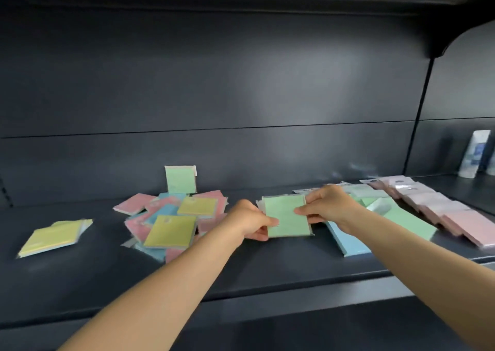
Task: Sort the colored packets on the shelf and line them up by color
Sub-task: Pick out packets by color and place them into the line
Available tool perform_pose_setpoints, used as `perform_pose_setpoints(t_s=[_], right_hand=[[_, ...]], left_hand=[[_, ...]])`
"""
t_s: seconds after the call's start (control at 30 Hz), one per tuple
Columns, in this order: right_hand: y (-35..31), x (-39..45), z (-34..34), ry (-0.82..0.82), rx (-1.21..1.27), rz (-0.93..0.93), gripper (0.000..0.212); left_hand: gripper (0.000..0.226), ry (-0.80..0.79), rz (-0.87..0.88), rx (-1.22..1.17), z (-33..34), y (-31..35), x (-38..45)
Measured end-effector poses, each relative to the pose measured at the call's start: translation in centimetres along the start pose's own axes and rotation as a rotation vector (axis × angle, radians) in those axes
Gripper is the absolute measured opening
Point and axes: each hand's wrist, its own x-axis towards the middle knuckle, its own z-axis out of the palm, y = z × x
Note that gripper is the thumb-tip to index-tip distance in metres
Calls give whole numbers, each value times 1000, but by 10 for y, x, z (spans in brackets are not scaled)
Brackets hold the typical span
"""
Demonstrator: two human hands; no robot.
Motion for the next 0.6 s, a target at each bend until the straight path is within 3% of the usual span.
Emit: perform_pose_setpoints(t_s=[0.17,0.47,0.6], right_hand=[[15,7,-12,-17,-164,22,20],[10,8,-3,-3,-506,-55,14],[7,12,-1,22,-570,-102,13]], left_hand=[[13,42,-86,94,24,0,0],[43,125,-144,214,23,-3,-4],[37,191,-107,416,10,2,-6]])
